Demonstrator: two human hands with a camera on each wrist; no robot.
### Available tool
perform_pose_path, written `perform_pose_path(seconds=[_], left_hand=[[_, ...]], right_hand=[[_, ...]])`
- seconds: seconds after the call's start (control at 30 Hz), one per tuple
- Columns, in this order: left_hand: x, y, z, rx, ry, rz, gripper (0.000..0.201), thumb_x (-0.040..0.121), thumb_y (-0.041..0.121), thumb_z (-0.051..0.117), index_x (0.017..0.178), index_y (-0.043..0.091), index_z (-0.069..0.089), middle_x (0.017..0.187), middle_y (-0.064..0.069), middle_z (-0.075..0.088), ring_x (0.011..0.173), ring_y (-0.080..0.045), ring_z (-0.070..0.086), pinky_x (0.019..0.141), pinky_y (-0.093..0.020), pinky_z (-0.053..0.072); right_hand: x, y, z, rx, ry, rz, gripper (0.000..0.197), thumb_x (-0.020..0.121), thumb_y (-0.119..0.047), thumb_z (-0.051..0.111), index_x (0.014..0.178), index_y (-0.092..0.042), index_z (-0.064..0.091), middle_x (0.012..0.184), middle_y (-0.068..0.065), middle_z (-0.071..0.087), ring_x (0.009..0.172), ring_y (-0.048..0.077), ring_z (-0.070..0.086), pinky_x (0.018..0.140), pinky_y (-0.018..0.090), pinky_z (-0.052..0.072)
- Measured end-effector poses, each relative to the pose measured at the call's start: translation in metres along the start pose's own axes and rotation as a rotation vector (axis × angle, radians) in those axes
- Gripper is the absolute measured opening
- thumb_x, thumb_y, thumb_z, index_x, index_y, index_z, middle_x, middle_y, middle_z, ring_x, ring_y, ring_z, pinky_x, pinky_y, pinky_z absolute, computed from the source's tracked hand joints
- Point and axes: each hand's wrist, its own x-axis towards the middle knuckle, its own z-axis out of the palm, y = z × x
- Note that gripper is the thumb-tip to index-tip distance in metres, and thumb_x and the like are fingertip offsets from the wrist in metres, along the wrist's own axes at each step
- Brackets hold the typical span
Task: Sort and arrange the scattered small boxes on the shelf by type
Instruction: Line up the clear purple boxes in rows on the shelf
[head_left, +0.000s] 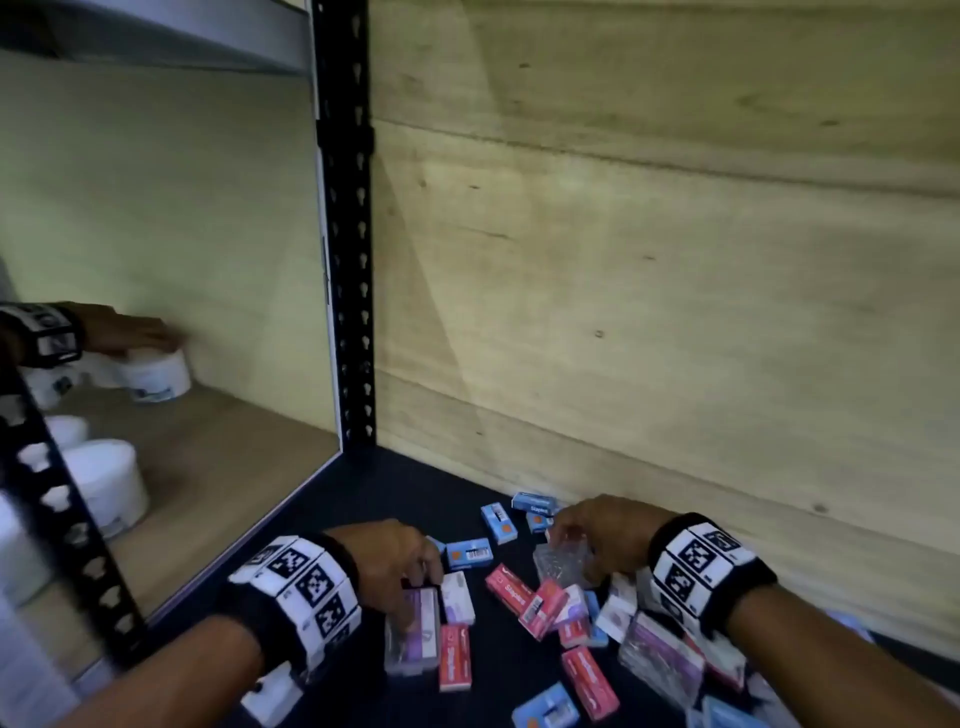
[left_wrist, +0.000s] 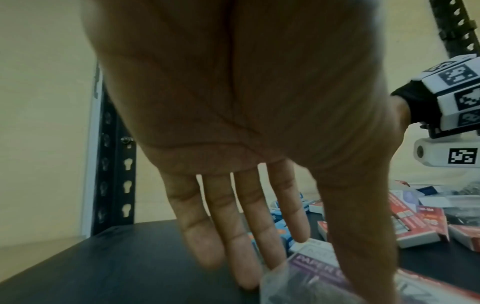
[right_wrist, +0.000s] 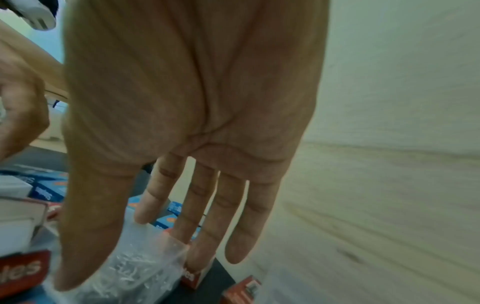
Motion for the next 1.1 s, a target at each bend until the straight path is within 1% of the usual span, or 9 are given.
perform_pose_path(seconds=[0.17,0.23,0.3,0.43,0.57,0.73,0.83,0.97,1.1], left_hand=[[-0.005,-0.007,0.011,-0.109,0.030,-0.047,0.046,0.076,0.022,0.078,0.118,0.033,0.064,0.105,0.014,0.067,0.091,-0.004,0.062,0.086,-0.021,0.050],[-0.007,-0.008,0.015,-0.139,0.043,-0.076,0.045,0.077,0.023,0.078,0.118,0.033,0.063,0.109,0.013,0.068,0.097,-0.006,0.063,0.090,-0.023,0.050],[-0.008,-0.007,0.019,-0.150,0.066,-0.110,0.045,0.077,0.024,0.078,0.119,0.033,0.064,0.111,0.011,0.068,0.100,-0.007,0.063,0.091,-0.024,0.050],[-0.011,-0.004,0.024,-0.145,0.117,-0.152,0.045,0.078,0.027,0.077,0.120,0.034,0.063,0.112,0.013,0.064,0.100,-0.006,0.061,0.093,-0.025,0.048],[-0.018,0.002,0.027,-0.121,0.166,-0.168,0.042,0.083,0.028,0.072,0.124,0.033,0.062,0.117,0.012,0.063,0.100,-0.004,0.058,0.088,-0.020,0.044],[-0.020,0.006,0.031,-0.120,0.174,-0.195,0.040,0.085,0.027,0.070,0.124,0.033,0.061,0.117,0.012,0.063,0.099,-0.003,0.056,0.087,-0.019,0.042],[-0.018,0.005,0.029,-0.135,0.161,-0.197,0.039,0.085,0.025,0.071,0.122,0.031,0.063,0.115,0.012,0.064,0.099,-0.004,0.057,0.084,-0.018,0.041],[-0.017,-0.004,0.026,-0.218,0.144,-0.179,0.042,0.078,0.027,0.079,0.118,0.029,0.066,0.103,0.013,0.070,0.099,-0.006,0.064,0.094,-0.024,0.049],[-0.024,-0.014,0.027,-0.314,0.135,-0.116,0.034,0.076,0.025,0.082,0.108,0.027,0.072,0.096,0.011,0.075,0.092,-0.004,0.068,0.085,-0.018,0.052]], right_hand=[[0.001,-0.005,0.002,0.011,0.052,0.060,0.048,0.073,-0.015,0.080,0.117,-0.029,0.065,0.121,-0.004,0.060,0.098,0.015,0.058,0.076,0.023,0.046],[0.001,-0.010,0.002,-0.014,0.061,0.079,0.049,0.072,-0.013,0.080,0.117,-0.029,0.066,0.123,-0.003,0.059,0.097,0.017,0.059,0.076,0.024,0.049],[0.003,-0.010,0.003,-0.029,0.070,0.089,0.051,0.071,-0.011,0.082,0.116,-0.029,0.067,0.124,-0.002,0.059,0.102,0.019,0.061,0.080,0.028,0.053],[0.002,-0.010,0.007,-0.047,0.096,0.101,0.050,0.071,-0.011,0.082,0.115,-0.030,0.067,0.123,-0.003,0.059,0.104,0.019,0.062,0.080,0.027,0.051],[-0.002,-0.011,0.010,-0.053,0.116,0.090,0.049,0.073,-0.011,0.080,0.118,-0.028,0.066,0.123,-0.002,0.059,0.104,0.020,0.062,0.074,0.026,0.048],[-0.004,-0.008,0.015,0.004,0.149,0.075,0.048,0.070,-0.011,0.082,0.111,-0.033,0.068,0.119,-0.004,0.061,0.099,0.018,0.063,0.080,0.028,0.054],[-0.002,-0.006,0.016,0.009,0.139,0.067,0.049,0.073,-0.010,0.080,0.115,-0.031,0.067,0.120,-0.004,0.061,0.100,0.018,0.062,0.082,0.029,0.053],[-0.004,-0.004,0.019,-0.003,0.121,0.056,0.048,0.079,-0.014,0.074,0.122,-0.030,0.061,0.120,-0.002,0.060,0.098,0.018,0.059,0.081,0.028,0.050],[-0.004,-0.006,0.021,-0.016,0.095,0.041,0.044,0.088,-0.021,0.066,0.129,-0.029,0.055,0.120,-0.001,0.061,0.100,0.017,0.058,0.081,0.028,0.046]])
